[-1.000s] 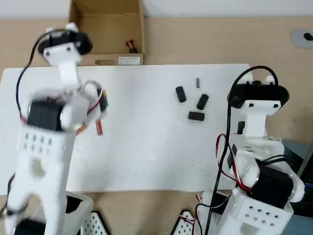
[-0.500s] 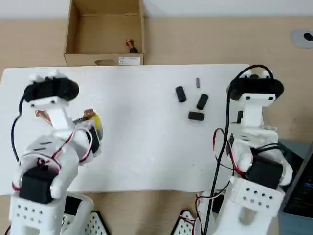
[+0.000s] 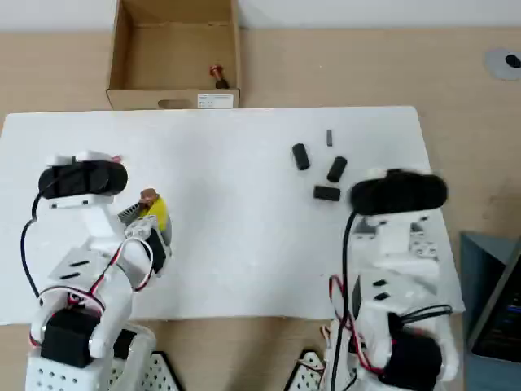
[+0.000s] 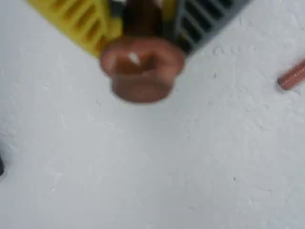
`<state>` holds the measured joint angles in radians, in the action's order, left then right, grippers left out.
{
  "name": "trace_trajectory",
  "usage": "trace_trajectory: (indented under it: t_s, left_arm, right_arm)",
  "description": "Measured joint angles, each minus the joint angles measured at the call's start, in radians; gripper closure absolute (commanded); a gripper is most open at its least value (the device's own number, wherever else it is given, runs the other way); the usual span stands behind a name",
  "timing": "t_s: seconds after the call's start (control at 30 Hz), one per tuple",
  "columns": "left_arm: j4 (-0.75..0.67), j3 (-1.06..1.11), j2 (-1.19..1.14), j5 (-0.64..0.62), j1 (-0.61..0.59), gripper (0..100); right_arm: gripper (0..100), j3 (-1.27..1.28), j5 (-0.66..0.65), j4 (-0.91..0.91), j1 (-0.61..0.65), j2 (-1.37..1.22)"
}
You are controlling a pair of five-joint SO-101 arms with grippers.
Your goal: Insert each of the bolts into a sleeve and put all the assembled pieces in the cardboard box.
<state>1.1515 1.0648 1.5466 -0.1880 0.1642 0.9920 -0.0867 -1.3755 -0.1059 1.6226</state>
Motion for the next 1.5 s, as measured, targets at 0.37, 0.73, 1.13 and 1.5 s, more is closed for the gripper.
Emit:
trace_trajectory:
  t_s: [0.37, 0.73, 1.13, 1.5]
  left_arm:
    - [-0.124, 0.167, 0.261, 0.000, 0.000, 100]
    - [-0.358, 0.169, 0.267, -0.209, 0.130, 100]
    - [-0.430, 0.180, 0.267, -0.292, 0.345, 100]
    - [-0.430, 0.213, 0.267, -0.353, 0.373, 100]
  right_arm:
    - [98.9, 0.249, 0.000, 0.000, 0.347, 0.183]
    - [98.9, 0.252, 0.000, 0.000, 0.609, 0.183]
    - [98.9, 0.252, 0.000, 0.034, 0.799, 0.183]
    - [98.9, 0.252, 0.000, 0.083, 0.864, 0.183]
